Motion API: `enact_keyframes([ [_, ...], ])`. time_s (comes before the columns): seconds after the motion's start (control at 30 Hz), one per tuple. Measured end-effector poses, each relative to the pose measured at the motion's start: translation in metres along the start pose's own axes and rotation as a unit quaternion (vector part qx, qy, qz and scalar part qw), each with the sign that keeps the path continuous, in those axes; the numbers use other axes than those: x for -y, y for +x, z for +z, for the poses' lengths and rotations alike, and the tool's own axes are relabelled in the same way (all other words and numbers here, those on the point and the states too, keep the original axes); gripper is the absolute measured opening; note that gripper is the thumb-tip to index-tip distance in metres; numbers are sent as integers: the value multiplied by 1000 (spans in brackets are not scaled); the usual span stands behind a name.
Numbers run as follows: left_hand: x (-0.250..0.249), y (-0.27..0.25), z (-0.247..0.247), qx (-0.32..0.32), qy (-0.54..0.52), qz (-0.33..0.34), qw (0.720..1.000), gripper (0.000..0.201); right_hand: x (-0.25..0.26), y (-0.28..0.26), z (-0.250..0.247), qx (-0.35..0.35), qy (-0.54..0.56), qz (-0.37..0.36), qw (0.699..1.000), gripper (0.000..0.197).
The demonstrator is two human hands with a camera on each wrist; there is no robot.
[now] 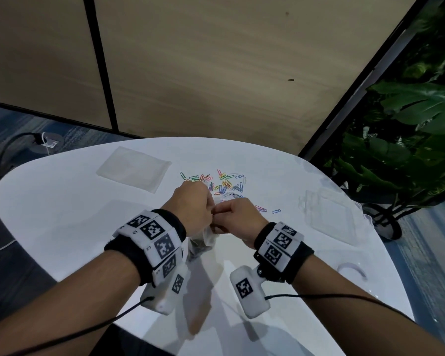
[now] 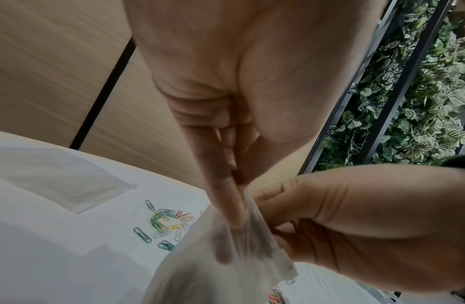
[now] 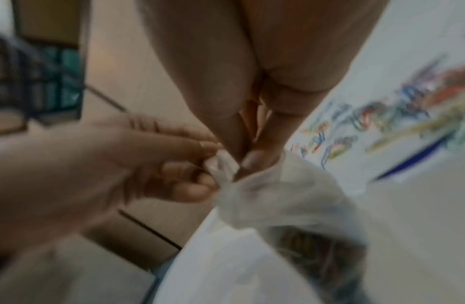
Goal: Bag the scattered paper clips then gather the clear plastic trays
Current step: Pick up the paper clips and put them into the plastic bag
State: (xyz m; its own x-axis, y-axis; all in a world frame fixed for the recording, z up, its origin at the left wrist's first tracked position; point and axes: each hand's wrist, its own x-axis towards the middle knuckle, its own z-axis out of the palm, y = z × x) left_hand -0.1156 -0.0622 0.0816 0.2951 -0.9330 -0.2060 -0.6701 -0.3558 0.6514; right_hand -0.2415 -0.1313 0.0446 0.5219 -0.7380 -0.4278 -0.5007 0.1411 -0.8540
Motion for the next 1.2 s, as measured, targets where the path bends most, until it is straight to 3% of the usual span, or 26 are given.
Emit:
enact_keyframes([
  [0.13,0,0,0,2,1,1,1000,26,1,-3,0,-50,-218,-95,970,18],
  [0.33,0,-2,-3,1,-8,0,1000,27,9,-8,-7,49,-313,-160,935,22],
  [0.4,1,-2,-3,1,-11,-2,1000,26,11,-9,-15,81,-261,-141,952,25],
  [0.5,4,1,-4,2,-22,-9,1000,24,6,-5,-40,68,-54,-61,994,26],
  [0.57,6,2,-5,2,-20,-11,1000,23,-11,6,-69,7,-77,-28,997,21],
  [0.6,7,2,-6,3,-19,-10,1000,24,-25,14,-89,-29,-156,-6,987,23],
  [0.63,7,2,-7,4,-18,-9,1000,25,-42,22,-110,-58,-278,34,958,34],
  [0.7,8,2,-8,3,-13,-6,1000,24,-80,26,-148,-97,-465,157,866,66],
  [0.73,8,2,-8,2,-10,-5,1000,23,-100,25,-163,-108,-489,208,840,76],
  [0.77,9,2,-8,2,-8,-4,1000,23,-116,22,-173,-111,-486,237,834,81],
  [0.83,8,2,-8,4,-9,-4,1000,23,-140,19,-186,-105,-454,240,851,82],
  [1.0,7,3,-7,8,-8,-7,1000,24,-141,24,-169,-96,-371,159,910,65],
  [1.13,7,1,-6,5,-6,-12,1000,24,-125,38,-136,-99,-346,81,929,55],
  [1.2,8,1,-7,4,-7,-14,1000,25,-114,44,-119,-114,-354,41,927,60],
])
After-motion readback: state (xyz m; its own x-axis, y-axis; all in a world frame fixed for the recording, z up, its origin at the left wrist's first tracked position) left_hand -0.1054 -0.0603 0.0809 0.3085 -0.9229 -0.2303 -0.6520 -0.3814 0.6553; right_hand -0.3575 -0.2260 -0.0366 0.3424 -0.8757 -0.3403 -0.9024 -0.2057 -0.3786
